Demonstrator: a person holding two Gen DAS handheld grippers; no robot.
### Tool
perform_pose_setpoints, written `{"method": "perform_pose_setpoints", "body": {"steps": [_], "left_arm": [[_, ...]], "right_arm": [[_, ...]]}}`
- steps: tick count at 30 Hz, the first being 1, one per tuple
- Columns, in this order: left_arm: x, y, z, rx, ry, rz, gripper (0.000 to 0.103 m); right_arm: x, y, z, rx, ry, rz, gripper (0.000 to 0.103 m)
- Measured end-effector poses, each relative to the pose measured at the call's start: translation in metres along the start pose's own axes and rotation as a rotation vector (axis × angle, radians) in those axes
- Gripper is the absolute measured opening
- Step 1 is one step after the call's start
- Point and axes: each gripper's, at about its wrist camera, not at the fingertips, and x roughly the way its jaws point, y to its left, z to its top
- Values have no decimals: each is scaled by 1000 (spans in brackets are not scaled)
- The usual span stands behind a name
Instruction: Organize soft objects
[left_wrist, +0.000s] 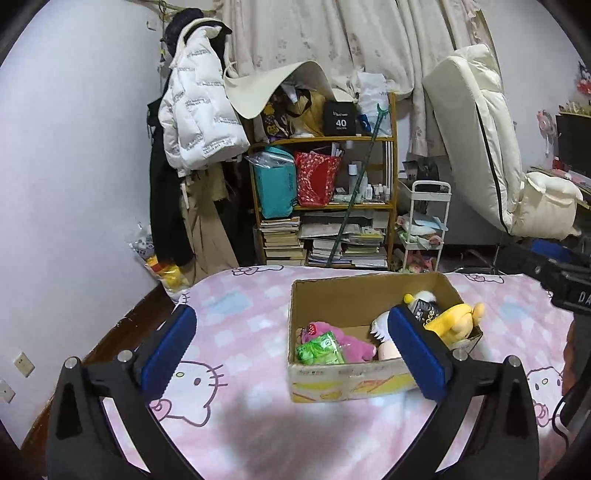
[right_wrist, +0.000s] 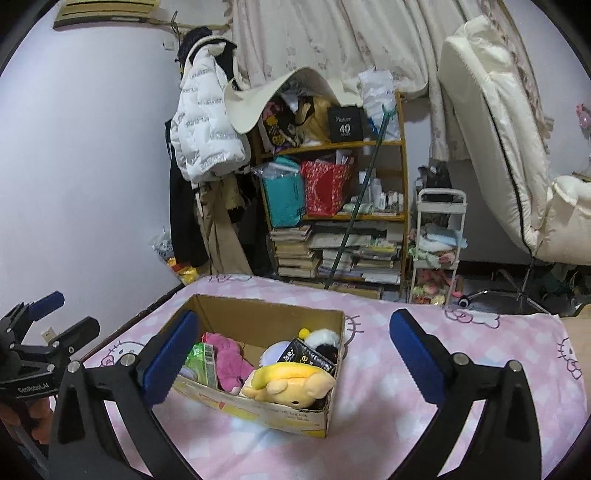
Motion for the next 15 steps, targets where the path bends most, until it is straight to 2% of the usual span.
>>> {"method": "perform_pose_setpoints", "body": {"steps": [6, 10, 15], "left_arm": [[-29, 3, -10, -20, -70, 44, 102], [-41, 5, -13, -5, -54, 68, 102], [-56, 7, -18, 16, -76, 91, 102]], "right_arm": [[-23, 8, -1, -27, -33, -2, 103], [-31, 10, -4, -26, -45, -6, 103], [-39, 10, -15, -32, -37, -18, 103]]}}
